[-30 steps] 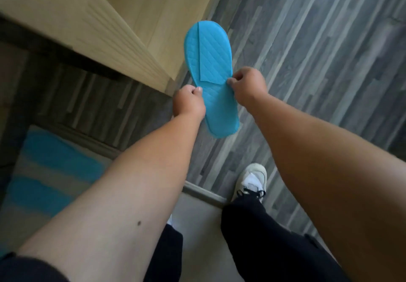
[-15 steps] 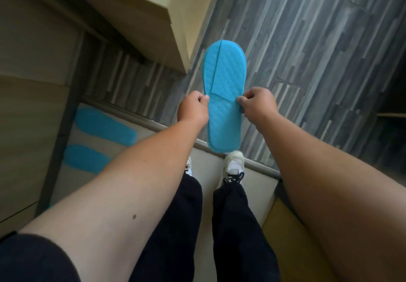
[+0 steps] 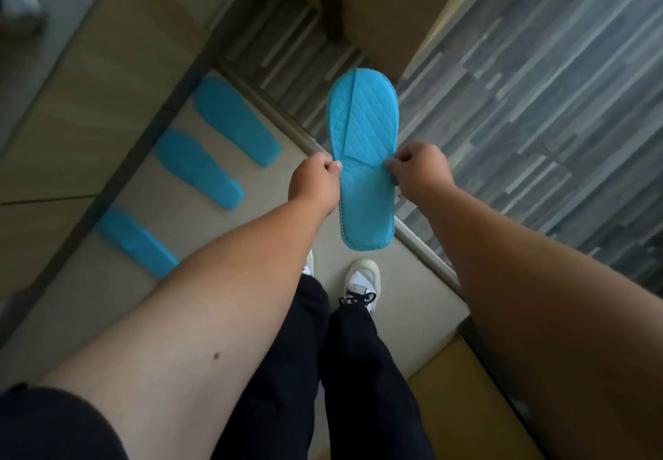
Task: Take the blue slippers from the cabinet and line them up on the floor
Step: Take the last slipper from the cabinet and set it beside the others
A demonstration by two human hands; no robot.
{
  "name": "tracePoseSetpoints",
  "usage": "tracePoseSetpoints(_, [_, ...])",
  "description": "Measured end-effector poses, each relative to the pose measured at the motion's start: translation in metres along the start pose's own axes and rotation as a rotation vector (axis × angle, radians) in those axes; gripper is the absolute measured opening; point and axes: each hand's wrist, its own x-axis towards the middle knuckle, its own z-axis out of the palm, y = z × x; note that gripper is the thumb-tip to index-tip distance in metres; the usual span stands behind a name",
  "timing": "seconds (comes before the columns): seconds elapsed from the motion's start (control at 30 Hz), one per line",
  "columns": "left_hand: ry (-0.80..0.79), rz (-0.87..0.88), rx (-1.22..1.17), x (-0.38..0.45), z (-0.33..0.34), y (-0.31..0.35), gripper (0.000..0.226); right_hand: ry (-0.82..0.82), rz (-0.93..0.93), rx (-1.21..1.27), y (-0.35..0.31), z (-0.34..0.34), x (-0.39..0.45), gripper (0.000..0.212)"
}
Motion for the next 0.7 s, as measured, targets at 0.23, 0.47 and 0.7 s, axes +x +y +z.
tracePoseSetpoints(0.23, [0.131,-0.14,-0.109,-0.008,-0.076,-0.087,0.024,-0.087,-0.168,-0.212,-0.084,0.082,-0.032,0.017])
tracePoseSetpoints(0.47, [0.231,-0.199,-0.299,-0.036,-0.139,-0.21,0.023,-0.125,-0.3,-0.354,-0.142,0.196,-0.089,0.013])
tracePoseSetpoints(0.7, [0.388,-0.295,-0.436,-0.083,-0.187,-0.391,0.018,-0.212,-0.411,-0.422,-0.159,0.369,-0.178,0.011])
